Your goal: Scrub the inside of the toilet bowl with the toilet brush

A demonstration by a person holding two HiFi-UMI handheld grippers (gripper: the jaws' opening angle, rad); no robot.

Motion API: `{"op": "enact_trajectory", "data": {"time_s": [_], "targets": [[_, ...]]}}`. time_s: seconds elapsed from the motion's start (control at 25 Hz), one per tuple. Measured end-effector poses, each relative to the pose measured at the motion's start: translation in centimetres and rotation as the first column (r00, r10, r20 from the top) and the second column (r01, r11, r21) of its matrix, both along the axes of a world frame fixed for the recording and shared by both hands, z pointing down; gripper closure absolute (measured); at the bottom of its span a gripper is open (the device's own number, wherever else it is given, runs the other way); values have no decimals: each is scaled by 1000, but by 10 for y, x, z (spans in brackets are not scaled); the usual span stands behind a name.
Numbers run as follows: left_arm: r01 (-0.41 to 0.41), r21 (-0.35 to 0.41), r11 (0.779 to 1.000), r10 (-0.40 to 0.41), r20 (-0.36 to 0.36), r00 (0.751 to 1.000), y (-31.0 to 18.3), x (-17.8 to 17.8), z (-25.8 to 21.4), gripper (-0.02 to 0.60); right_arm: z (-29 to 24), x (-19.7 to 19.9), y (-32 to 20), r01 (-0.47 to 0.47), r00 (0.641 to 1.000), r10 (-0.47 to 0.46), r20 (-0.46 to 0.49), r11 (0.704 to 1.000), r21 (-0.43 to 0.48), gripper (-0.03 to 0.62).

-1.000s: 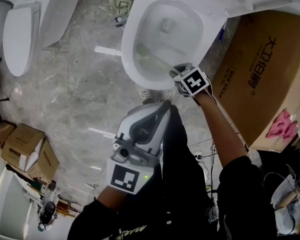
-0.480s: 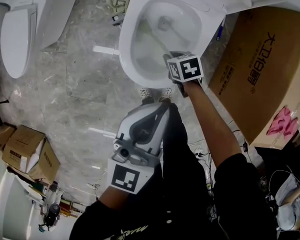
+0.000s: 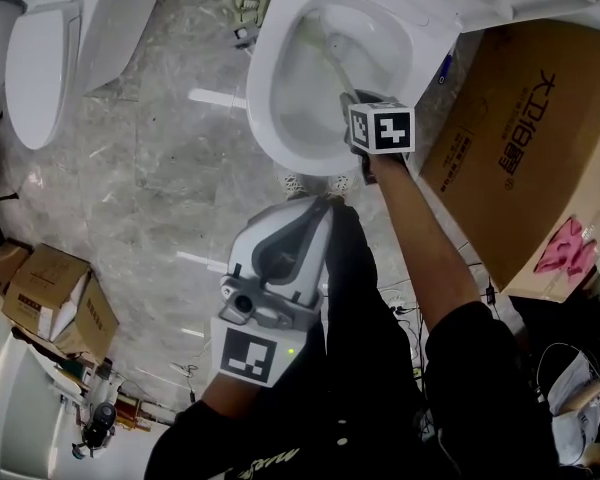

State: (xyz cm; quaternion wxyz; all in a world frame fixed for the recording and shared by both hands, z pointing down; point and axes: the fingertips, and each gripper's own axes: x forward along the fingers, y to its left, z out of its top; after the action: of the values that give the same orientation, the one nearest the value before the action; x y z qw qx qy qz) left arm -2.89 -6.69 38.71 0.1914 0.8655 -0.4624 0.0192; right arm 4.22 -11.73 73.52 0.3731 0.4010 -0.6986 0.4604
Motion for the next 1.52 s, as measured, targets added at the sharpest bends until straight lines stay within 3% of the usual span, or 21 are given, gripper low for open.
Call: {"op": "enact_trajectory", "data": {"time_s": [0.16,0.4,0.72,0.88,1.04,1.24,1.52], "targets": [[-13,-1,1000,12,-7,1000,-1,4,2,555,4,8,-5,-9,1000,10,-23,1000,21,508],[-42,7,999,42,-18,999,-1,9,0,555,6,28,-2,71,994,-63,-92,994,89,508],[-63,4,998,64,-25,998,0,16,0,555,5,50,-7,32,995,-22,-100,995,94,508],[-65,8,998,65,-24,998,0,16,-1,555,2,52,-3,137,981,-124,-150,987,81,508],[-65,12,998,66,-22,998,1,14,-2,555,-16,52,11,270,955,-265,-132,963,23,508],[-59,7,998,59,-24,998,4,13,1,555,-20,65,29,498,837,-495,-232,866,-49,508],[-53,-6,999,53,-23,998,7,12,8,555,-7,82,33,712,583,-716,-384,678,-183,508]]}}
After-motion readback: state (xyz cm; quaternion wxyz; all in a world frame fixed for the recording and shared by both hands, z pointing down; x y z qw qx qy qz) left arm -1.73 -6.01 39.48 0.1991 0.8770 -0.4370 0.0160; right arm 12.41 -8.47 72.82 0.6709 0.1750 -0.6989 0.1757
